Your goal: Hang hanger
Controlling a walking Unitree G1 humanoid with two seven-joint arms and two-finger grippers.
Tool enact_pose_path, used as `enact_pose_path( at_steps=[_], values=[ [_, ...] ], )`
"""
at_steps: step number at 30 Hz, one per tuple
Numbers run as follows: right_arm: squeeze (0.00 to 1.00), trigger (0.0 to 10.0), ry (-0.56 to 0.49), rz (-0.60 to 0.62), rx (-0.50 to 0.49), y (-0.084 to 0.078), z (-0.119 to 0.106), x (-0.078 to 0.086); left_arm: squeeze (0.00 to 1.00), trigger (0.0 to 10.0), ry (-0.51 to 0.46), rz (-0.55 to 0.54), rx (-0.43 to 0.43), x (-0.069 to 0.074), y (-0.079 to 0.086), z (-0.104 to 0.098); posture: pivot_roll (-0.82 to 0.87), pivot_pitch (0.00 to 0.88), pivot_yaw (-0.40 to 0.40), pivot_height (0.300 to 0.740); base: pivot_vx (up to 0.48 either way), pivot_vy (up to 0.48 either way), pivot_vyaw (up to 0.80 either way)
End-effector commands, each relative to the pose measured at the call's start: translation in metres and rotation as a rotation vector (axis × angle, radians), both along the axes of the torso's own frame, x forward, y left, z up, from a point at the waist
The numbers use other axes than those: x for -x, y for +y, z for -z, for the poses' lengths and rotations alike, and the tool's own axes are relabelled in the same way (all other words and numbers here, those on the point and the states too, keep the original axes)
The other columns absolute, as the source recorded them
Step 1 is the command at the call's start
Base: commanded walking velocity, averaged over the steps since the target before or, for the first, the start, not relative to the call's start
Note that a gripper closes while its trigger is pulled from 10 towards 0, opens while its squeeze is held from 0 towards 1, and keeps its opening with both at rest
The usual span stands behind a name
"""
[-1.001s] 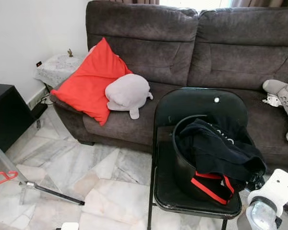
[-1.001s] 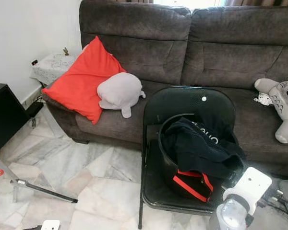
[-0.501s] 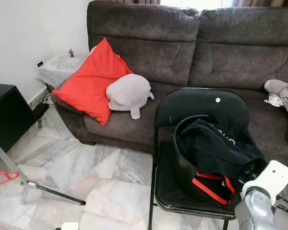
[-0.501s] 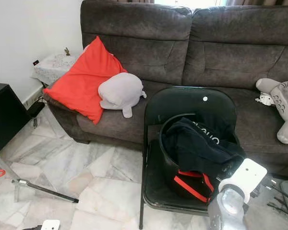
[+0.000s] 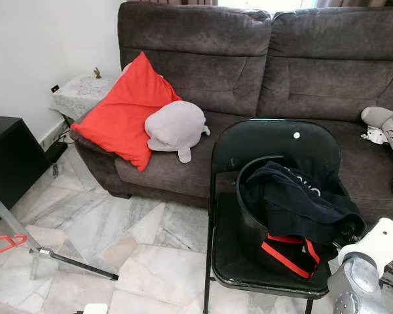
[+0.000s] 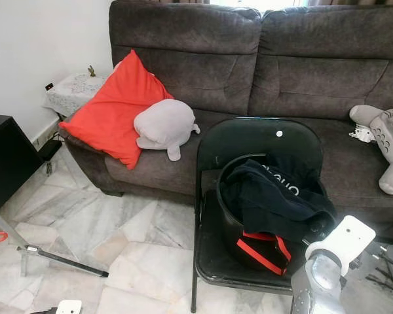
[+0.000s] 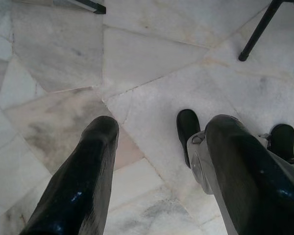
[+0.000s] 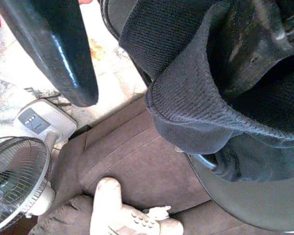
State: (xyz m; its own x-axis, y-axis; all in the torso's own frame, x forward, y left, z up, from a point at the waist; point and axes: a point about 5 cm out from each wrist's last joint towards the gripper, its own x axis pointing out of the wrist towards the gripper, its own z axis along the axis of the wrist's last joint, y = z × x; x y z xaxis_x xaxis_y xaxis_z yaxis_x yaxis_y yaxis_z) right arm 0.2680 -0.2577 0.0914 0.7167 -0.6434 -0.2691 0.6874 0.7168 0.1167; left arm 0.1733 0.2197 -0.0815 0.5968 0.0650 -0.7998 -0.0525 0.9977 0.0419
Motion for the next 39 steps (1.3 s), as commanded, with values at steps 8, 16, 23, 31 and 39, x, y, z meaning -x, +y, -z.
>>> enact_pose_path(
  at_steps=[8,16,23,31,39],
  values=[
    [0.0,10.0,0.016,0.005,-0.01,-0.0039,0.0027,-0.002,0.0,10.0,0.028,0.007,-0.01,0.0053,0.0044,0.0018,-0.09,0.056,0.083,0.74,0.0,0.0,0.0],
    [0.0,0.0,0.003,0.021,-0.004,-0.0062,0.0006,-0.003,0.0,10.0,0.029,0.006,-0.011,0.0056,0.0048,0.0019,-0.08,0.057,0.084,0.74,0.0,0.0,0.0],
    [0.0,0.0,-0.003,0.023,0.001,-0.0074,-0.0006,-0.0041,0.0,10.0,0.029,0.005,-0.011,0.0054,0.005,0.0018,-0.08,0.058,0.085,0.74,0.0,0.0,0.0],
    [0.0,0.0,-0.007,0.027,0.007,-0.0078,-0.0013,-0.0052,0.0,10.0,0.03,0.006,-0.012,0.0058,0.0054,0.0018,-0.08,0.059,0.085,0.74,0.0,0.0,0.0],
    [0.0,0.0,-0.006,0.026,0.01,-0.008,-0.0013,-0.0055,0.0,10.0,0.03,0.005,-0.012,0.006,0.0054,0.0019,-0.08,0.059,0.085,0.74,0.0,0.0,0.0]
  ],
)
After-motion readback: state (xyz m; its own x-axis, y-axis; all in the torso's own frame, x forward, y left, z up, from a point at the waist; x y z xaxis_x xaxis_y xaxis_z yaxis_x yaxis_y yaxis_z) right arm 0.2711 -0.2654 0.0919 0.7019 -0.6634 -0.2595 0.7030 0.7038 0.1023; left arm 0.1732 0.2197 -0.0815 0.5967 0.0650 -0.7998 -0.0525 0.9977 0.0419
